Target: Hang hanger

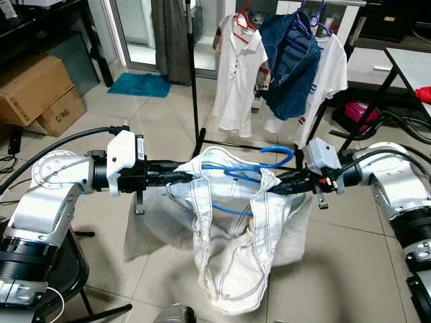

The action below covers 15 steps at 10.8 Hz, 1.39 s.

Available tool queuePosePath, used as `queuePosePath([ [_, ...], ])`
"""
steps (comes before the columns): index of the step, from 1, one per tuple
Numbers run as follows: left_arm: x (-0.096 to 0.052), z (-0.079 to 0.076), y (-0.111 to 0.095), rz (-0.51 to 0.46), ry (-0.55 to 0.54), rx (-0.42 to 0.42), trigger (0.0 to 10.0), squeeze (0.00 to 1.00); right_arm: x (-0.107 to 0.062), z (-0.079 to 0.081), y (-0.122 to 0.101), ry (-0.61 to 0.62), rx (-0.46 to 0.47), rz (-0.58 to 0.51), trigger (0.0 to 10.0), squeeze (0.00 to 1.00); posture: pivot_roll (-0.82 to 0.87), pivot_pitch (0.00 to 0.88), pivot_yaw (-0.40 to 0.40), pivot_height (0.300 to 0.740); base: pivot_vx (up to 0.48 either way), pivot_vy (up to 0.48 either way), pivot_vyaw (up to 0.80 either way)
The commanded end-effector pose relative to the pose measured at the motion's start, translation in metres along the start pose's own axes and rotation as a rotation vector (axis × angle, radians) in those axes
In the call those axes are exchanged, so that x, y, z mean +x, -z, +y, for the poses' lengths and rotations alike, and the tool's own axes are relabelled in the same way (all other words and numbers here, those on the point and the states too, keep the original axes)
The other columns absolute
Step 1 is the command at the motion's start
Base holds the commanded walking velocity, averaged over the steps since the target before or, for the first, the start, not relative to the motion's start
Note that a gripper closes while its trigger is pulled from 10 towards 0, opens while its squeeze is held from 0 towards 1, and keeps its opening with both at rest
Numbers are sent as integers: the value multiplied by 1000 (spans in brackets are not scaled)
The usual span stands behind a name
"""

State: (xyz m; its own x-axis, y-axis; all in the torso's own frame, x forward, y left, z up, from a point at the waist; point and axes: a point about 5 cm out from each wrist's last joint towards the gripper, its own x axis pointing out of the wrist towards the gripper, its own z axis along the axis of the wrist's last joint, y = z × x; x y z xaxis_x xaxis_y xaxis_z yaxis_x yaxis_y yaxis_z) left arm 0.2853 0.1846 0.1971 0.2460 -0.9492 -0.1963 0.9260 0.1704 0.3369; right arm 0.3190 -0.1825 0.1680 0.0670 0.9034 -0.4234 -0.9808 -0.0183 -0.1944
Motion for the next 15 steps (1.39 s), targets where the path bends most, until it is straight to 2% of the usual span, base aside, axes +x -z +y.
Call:
queuePosePath([
  [1,7,7,-18,-77,-22,74,0,0,14,2,-9,-39,-37,-43,0,0,-87,0,21,740,0,0,0],
  [5,-4,15,-8,-31,-107,62,0,0,9,5,-11,-29,17,-73,0,0,-89,0,21,740,0,0,0],
  [6,-6,17,-6,-21,-137,56,1961,0,9,5,-14,-10,52,-104,0,0,-88,0,20,740,0,0,0],
  [7,-7,16,-2,-21,-131,30,10000,796,10,3,-16,19,86,-129,0,0,-88,0,19,740,0,0,0],
  [8,-9,13,0,-21,-116,21,10000,1000,10,4,-16,20,98,-119,0,0,-88,0,19,740,0,0,0],
  [12,-19,17,0,-12,-148,32,10000,1000,6,7,-7,102,143,-80,0,0,-83,0,19,740,0,0,0],
  [15,-33,30,-6,-35,-250,51,10000,1000,0,12,3,160,166,-37,0,0,-87,0,25,740,0,0,0],
])
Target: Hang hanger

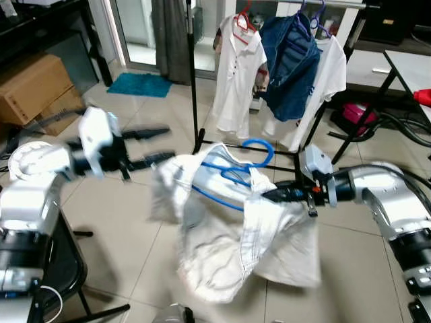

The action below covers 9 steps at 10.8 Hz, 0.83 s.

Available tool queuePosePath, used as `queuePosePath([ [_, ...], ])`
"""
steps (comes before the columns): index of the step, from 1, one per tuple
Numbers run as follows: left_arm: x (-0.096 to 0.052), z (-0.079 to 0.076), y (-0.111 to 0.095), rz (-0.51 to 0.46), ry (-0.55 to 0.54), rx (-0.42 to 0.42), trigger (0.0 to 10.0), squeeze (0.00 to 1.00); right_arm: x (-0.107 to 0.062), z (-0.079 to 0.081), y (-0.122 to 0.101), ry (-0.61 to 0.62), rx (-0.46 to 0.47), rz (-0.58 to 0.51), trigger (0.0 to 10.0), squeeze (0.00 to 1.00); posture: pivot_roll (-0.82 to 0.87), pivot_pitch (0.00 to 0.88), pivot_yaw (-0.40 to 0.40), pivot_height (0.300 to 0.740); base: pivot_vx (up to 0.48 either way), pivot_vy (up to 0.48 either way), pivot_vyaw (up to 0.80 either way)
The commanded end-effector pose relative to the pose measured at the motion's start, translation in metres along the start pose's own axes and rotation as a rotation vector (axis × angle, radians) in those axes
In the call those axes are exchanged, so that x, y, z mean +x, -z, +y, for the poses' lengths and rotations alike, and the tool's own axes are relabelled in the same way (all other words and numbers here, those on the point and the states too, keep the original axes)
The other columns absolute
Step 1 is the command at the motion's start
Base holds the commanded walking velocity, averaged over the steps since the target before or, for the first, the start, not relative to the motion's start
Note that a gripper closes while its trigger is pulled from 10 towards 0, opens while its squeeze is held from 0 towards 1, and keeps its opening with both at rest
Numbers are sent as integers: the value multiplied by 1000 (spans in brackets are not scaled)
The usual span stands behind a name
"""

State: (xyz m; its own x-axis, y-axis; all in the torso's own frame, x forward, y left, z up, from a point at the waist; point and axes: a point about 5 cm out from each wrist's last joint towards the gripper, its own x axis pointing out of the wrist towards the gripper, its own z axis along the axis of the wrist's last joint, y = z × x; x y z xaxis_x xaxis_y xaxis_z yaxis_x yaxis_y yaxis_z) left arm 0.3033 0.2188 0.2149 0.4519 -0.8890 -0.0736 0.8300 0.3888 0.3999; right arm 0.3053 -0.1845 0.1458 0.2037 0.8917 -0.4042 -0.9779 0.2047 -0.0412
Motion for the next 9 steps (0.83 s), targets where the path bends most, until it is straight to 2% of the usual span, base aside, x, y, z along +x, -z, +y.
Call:
queuePosePath([
  [1,-2,6,-5,-10,-31,15,10000,1000,-7,-3,-15,46,-61,-38,0,0,-90,0,26,740,0,0,0],
  [2,1,11,-8,-54,-90,-25,10000,1000,-7,-3,-14,85,-66,-52,0,0,-90,0,26,740,0,0,0],
  [4,14,16,-8,-72,-244,-109,10000,1000,-5,-1,-12,170,-46,-86,0,0,-93,0,30,740,0,0,0],
  [5,28,8,6,10,-313,-148,10000,1000,0,-2,-16,298,-16,-172,0,0,-95,0,31,740,0,0,0],
  [6,41,-5,22,44,-370,-180,10000,1000,5,-1,-16,413,4,-175,0,0,-105,3,32,740,0,0,0],
  [7,56,-16,31,33,-433,-226,10000,1000,12,5,-19,477,21,-185,0,0,-114,8,36,740,0,0,0],
  [8,64,-22,34,45,-454,-203,10000,973,14,8,-25,515,31,-206,0,0,-123,16,40,740,0,0,0],
  [9,69,-25,43,113,-471,-146,10000,196,16,15,-33,518,40,-236,0,0,-128,24,36,740,0,0,0],
])
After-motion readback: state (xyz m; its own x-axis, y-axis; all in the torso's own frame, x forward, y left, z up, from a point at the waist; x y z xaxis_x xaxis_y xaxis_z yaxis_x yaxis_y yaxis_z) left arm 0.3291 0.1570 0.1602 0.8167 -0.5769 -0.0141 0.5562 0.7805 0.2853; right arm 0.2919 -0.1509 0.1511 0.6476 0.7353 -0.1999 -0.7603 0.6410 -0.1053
